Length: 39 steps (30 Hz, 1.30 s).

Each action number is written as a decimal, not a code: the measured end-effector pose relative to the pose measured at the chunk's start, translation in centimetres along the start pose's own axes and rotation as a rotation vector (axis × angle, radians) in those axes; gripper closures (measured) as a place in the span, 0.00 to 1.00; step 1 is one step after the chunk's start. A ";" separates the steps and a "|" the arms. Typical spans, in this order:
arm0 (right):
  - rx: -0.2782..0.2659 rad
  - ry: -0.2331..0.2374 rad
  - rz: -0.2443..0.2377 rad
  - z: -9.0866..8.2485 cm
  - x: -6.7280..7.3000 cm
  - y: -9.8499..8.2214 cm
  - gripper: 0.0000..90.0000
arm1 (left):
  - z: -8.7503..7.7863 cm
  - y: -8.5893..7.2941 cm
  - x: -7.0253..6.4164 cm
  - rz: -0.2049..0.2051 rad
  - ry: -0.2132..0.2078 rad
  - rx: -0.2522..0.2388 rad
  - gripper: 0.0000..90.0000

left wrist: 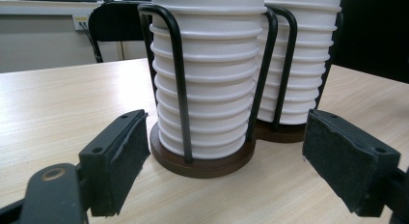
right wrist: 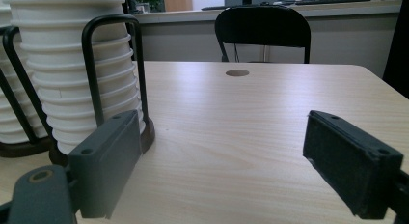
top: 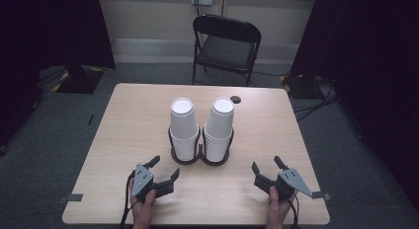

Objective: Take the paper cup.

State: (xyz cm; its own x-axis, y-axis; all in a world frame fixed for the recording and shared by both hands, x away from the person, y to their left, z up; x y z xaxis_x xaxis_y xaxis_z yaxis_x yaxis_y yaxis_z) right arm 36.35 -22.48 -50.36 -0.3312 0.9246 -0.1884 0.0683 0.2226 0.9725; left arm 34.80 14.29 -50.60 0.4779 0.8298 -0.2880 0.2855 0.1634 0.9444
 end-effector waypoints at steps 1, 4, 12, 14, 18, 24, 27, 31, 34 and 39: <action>-0.002 0.001 0.002 -0.1 0.0 0.0 0.15 | 0.0 0.0 0.0 0.001 0.000 0.001 0.18; 0.002 -0.011 -0.013 -0.1 0.1 0.0 0.15 | 0.0 0.0 0.0 0.000 0.001 -0.001 0.18; -0.006 -0.004 0.010 -0.1 -0.1 0.0 0.15 | -0.1 0.0 0.0 -0.009 -0.007 -0.009 0.18; -0.009 0.001 0.021 -0.1 0.0 0.0 0.17 | -0.1 0.0 0.0 -0.004 -0.007 -0.009 0.18; -0.008 0.024 0.046 0.0 0.1 0.0 0.19 | -0.1 0.0 0.0 0.000 0.002 -0.011 0.18; 0.016 0.079 0.050 0.0 0.7 0.4 0.25 | -0.2 0.0 0.1 -0.006 0.003 -0.016 0.18; 0.012 0.110 0.046 0.1 1.2 0.8 0.26 | -0.2 0.0 0.0 -0.013 -0.001 -0.019 0.18; 0.017 0.143 0.038 0.3 1.9 1.5 0.26 | -0.2 0.0 0.0 -0.012 -0.007 -0.022 0.17; 0.017 0.154 0.032 0.5 2.3 1.9 0.26 | -0.3 0.0 0.1 -0.005 -0.009 -0.022 0.17; 0.034 0.167 0.019 0.9 2.7 2.7 0.23 | -0.2 0.0 0.0 -0.006 -0.002 -0.020 0.18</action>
Point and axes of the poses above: each handheld gripper's, and its own axes: z roughly forward along the jaws, y roughly out of its top, x roughly to its left, the point moved 5 cm from there along z, roughly forward along the jaws, and after that the axes turned 15 degrees about -z, right-handed, at the moved point
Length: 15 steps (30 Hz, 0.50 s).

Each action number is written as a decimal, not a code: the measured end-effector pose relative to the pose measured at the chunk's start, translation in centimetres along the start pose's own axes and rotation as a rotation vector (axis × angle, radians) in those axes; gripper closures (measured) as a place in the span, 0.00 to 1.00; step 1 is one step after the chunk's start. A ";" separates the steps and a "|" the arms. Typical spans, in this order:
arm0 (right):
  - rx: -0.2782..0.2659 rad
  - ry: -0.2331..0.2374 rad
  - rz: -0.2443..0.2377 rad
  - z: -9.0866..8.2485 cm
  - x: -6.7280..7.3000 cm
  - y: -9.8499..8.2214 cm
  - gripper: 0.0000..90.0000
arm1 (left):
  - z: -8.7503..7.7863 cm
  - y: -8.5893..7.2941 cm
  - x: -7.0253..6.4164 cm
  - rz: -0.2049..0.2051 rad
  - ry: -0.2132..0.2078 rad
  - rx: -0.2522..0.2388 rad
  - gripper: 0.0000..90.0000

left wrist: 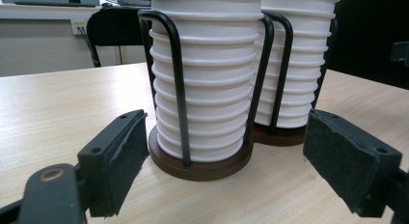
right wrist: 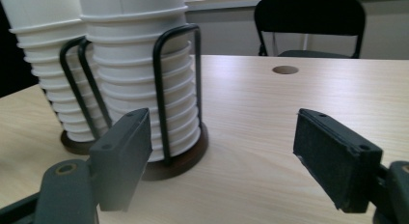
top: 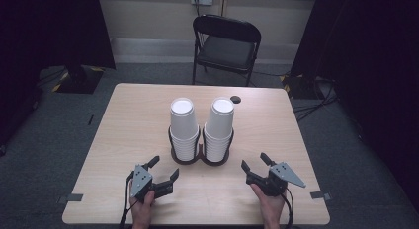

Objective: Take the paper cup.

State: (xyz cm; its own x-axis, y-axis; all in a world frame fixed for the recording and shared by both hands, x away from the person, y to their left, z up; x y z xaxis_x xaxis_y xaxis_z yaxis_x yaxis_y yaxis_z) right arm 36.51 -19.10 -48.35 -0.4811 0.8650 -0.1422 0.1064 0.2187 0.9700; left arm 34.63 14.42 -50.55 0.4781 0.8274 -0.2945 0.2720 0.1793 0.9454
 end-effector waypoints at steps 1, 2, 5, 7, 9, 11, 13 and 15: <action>0.005 0.006 -0.009 0.1 0.1 0.1 0.24 | 0.0 0.0 0.0 0.001 0.000 0.000 0.18; 0.005 0.011 -0.013 0.2 0.1 0.2 0.24 | 0.0 0.0 0.0 0.001 0.000 0.000 0.18; -0.015 0.026 -0.013 0.3 0.2 0.8 0.25 | 0.0 0.0 0.0 -0.001 0.003 -0.002 0.18; -0.023 0.032 0.008 0.3 0.2 1.2 0.25 | 0.0 0.0 0.0 0.004 0.003 -0.002 0.18; -0.024 0.033 0.005 0.4 0.1 1.6 0.25 | 0.0 0.0 0.0 0.003 0.001 -0.002 0.18; -0.023 0.033 -0.006 0.4 0.1 1.9 0.26 | 0.0 0.0 0.0 0.001 0.003 -0.003 0.18; -0.032 0.040 -0.005 0.4 0.1 2.3 0.28 | 0.0 0.0 0.0 0.002 0.002 -0.004 0.18; -0.038 0.045 -0.015 0.4 0.1 2.6 0.28 | 0.0 0.0 0.0 0.002 0.002 -0.004 0.18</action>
Point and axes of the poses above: each handheld gripper's, and its own axes: z roughly forward along the jaws, y roughly out of its top, x roughly to its left, the point moved 5 cm from there along z, roughly forward along the jaws, and after that the axes turned 15 degrees about -z, right-handed, at the moved point
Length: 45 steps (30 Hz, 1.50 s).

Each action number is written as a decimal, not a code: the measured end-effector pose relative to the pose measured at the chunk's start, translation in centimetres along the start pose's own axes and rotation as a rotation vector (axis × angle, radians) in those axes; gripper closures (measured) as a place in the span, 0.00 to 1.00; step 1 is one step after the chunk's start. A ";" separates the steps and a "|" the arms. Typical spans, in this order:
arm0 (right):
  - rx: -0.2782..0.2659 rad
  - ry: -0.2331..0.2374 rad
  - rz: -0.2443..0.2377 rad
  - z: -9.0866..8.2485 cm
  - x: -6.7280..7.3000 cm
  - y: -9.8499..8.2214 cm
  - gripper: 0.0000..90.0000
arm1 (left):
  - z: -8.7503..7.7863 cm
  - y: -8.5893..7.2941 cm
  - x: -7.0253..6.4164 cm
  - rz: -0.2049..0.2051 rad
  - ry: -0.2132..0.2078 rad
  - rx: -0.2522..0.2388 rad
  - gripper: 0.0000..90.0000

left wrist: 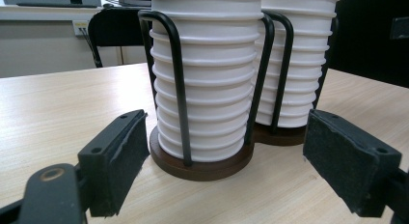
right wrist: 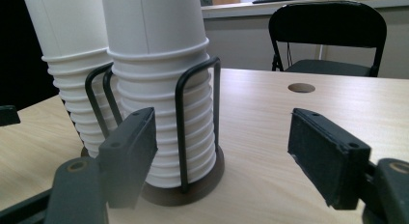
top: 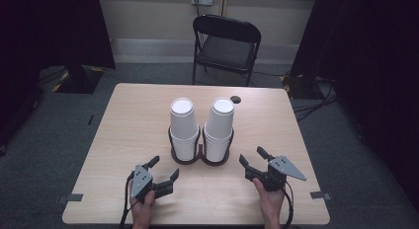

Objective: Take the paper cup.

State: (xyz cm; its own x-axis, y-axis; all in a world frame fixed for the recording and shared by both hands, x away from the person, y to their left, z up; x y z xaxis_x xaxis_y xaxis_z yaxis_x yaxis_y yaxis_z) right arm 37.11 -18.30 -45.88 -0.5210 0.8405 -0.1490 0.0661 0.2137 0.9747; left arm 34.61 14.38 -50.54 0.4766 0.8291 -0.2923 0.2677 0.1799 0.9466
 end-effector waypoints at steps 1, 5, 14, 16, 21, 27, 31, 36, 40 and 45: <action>-0.007 0.005 -0.003 0.0 0.0 0.2 0.29 | 0.0 0.0 0.0 0.004 0.003 0.001 0.18; -0.019 0.016 -0.021 0.2 -0.1 0.8 0.31 | -0.1 0.0 0.0 0.005 0.004 -0.002 0.18; -0.017 0.042 -0.022 0.4 -0.2 2.3 0.28 | -0.1 0.0 0.0 0.008 0.002 -0.003 0.18; -0.026 0.053 -0.021 0.6 -0.2 3.0 0.24 | -0.1 0.0 0.0 0.008 0.002 -0.003 0.18; -0.039 0.066 -0.043 1.2 -0.2 4.9 0.16 | -0.1 0.0 0.0 0.007 0.000 -0.005 0.18; -0.044 0.089 -0.062 2.5 -0.2 6.8 0.15 | -0.1 0.0 0.0 -0.004 -0.002 -0.010 0.18; -0.054 0.097 -0.077 3.1 -0.1 7.9 0.15 | -0.1 0.0 0.0 -0.004 -0.004 -0.010 0.18; -0.068 0.126 -0.079 3.6 0.1 9.2 0.15 | -0.1 0.0 0.0 -0.003 -0.004 -0.010 0.18; -0.071 0.155 -0.084 4.2 0.2 10.1 0.15 | -0.1 0.0 0.0 -0.003 -0.005 -0.011 0.18; -0.071 0.168 -0.094 5.0 0.2 11.3 0.16 | -0.1 0.0 0.0 -0.003 -0.005 -0.012 0.18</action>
Point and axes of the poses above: each handheld gripper's, and its own axes: z roughly forward along the jaws, y roughly out of its top, x roughly to its left, the point moved 5 cm from there along z, roughly forward along the jaws, and after that the axes turned 15 degrees about -z, right-handed, at the moved point
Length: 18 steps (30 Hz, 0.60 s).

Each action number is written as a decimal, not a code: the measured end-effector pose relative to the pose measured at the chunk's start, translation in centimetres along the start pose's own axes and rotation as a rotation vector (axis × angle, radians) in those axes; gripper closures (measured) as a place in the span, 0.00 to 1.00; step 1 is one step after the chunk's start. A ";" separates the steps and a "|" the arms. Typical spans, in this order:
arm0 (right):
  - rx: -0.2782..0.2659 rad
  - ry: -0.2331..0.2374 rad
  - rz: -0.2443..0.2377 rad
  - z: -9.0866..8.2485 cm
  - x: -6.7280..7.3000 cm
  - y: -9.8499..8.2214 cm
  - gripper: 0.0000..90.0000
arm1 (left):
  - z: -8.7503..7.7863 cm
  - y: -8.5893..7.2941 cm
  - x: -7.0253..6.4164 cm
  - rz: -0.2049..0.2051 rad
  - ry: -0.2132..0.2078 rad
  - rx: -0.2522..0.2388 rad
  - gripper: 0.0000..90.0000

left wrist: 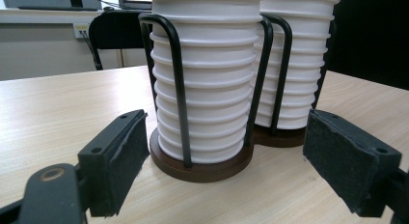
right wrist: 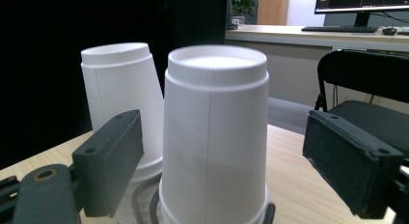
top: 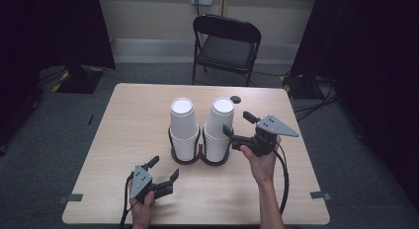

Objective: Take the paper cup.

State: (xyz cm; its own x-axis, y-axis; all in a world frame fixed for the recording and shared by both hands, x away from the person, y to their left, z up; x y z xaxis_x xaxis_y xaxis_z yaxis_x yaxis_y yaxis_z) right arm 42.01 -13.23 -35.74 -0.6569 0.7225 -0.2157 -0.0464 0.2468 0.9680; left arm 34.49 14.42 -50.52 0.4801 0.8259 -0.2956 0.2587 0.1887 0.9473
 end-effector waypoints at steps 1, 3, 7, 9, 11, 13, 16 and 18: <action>0.000 0.004 -0.004 0.2 -0.1 0.2 0.16 | 0.0 0.0 0.1 0.007 0.003 0.001 0.18; -0.005 0.007 -0.006 0.5 -0.1 0.6 0.16 | 0.0 0.0 0.1 0.003 -0.001 0.001 0.18; -0.023 -0.006 0.006 1.2 -0.5 1.0 0.16 | 0.0 0.0 0.0 0.000 -0.006 0.005 0.18; -0.016 0.006 0.002 1.6 -0.6 1.1 0.16 | 0.0 0.0 0.0 0.000 -0.008 0.005 0.18; -0.009 0.021 0.009 2.0 -0.7 1.1 0.15 | 0.0 0.0 0.0 0.001 -0.008 0.004 0.18; -0.006 0.028 0.016 2.3 -0.8 1.2 0.15 | 0.0 0.0 0.0 0.000 -0.007 0.004 0.18; 0.002 0.031 0.017 2.8 -0.8 1.2 0.15 | 0.0 0.0 0.1 0.005 -0.012 0.009 0.18; 0.021 0.033 0.011 3.3 -0.7 1.1 0.15 | 0.0 0.0 0.0 0.005 -0.014 0.009 0.18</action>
State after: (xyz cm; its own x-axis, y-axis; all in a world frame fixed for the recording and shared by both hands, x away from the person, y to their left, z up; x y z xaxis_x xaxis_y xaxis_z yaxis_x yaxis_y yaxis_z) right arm 44.90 -11.33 -34.93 -0.6820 0.7033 -0.2005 -0.0234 0.2530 0.9672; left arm 34.51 14.44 -50.52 0.4933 0.8191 -0.2928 0.2636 0.1801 0.9477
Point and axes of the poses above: each handheld gripper's, and its own axes: z roughly forward along the jaws, y roughly out of its top, x roughly to its left, the point moved 5 cm from there along z, roughly forward along the jaws, and after that the axes turned 15 degrees about -z, right-handed, at the moved point
